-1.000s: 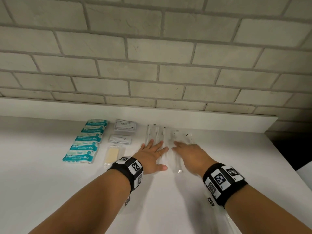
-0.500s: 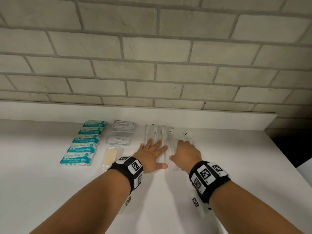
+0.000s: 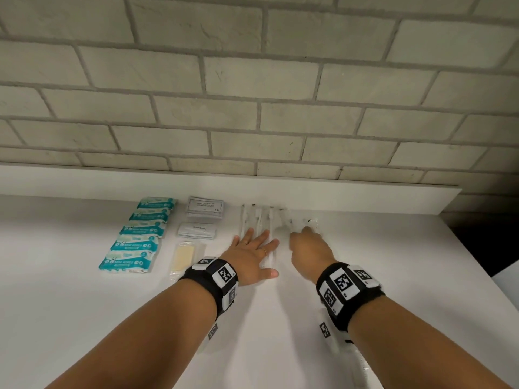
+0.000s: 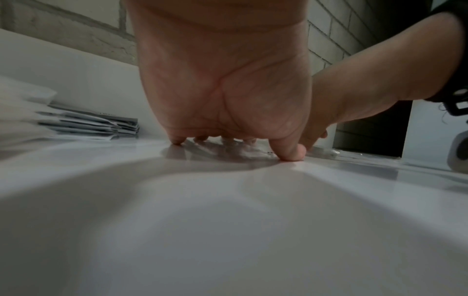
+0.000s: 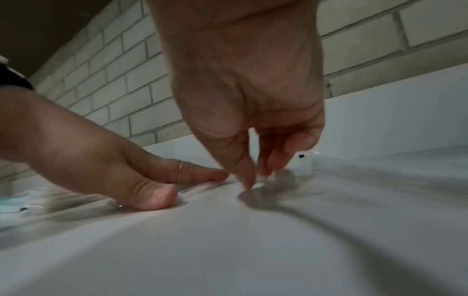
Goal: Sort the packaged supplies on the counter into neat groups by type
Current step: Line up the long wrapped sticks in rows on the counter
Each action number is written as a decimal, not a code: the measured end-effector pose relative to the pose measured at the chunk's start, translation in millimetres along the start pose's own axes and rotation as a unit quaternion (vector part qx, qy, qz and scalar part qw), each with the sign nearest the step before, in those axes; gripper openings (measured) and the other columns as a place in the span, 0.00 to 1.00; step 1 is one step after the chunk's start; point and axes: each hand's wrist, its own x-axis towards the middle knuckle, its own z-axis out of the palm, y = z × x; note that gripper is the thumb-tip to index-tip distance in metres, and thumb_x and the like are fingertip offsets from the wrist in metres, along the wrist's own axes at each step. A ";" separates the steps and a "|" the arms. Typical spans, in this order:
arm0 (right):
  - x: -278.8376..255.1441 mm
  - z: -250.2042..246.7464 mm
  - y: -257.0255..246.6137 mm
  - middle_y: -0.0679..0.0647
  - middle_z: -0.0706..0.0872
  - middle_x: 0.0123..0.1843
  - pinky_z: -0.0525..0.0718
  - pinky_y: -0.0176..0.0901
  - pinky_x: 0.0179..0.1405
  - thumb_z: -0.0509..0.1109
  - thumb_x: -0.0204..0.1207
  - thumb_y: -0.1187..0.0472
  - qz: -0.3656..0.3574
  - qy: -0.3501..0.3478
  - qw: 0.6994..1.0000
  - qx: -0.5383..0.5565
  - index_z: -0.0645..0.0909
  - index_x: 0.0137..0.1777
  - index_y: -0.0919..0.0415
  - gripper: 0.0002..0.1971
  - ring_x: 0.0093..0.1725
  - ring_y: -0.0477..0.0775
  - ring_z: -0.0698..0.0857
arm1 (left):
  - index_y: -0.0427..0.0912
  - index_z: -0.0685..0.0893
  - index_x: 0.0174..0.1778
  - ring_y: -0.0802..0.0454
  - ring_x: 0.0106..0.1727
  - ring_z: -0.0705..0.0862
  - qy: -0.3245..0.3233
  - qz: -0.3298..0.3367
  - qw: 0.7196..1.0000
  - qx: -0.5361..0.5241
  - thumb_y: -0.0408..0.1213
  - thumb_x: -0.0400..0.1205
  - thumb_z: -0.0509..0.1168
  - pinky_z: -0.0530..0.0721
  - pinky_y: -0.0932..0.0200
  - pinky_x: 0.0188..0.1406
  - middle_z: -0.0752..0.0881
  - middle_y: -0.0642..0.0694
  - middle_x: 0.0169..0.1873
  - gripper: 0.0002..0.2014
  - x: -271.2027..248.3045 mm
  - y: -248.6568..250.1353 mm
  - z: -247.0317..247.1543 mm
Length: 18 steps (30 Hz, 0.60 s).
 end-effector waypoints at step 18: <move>24.6 -5.3 48.1 0.59 0.85 0.61 0.82 0.45 0.50 0.74 0.75 0.58 0.130 -0.062 0.988 0.060 0.75 0.67 0.65 0.23 0.59 0.61 0.86 | 0.62 0.38 0.83 0.46 0.83 0.29 0.022 0.102 0.992 0.076 0.68 0.81 0.49 0.31 0.42 0.81 0.34 0.54 0.83 0.39 11.3 24.8 6.0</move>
